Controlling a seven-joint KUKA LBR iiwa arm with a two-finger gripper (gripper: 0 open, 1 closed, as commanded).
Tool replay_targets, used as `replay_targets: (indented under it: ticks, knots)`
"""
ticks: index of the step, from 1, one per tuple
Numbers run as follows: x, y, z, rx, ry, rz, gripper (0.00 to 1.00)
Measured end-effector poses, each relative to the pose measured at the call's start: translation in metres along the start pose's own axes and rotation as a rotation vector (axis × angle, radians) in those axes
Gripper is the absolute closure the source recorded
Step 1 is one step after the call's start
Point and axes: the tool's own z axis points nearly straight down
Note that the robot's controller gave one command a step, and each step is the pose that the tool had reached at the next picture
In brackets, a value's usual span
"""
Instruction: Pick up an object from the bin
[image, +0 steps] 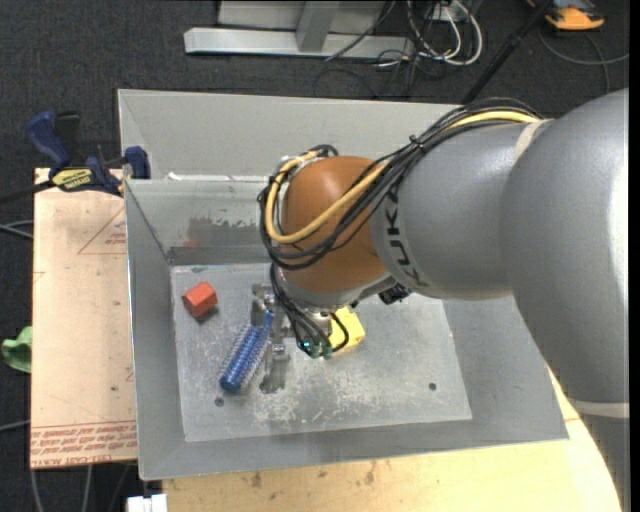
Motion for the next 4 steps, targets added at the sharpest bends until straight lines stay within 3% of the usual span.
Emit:
replay_targets:
  ticks: [1, 4]
  knots:
    - [-0.0137, -0.0022, 0.0684, 0.001, -0.006, -0.402, 0.0]
    - [-0.0143, 0.0, 0.0683, -0.001, -0.008, -0.395, 0.0]
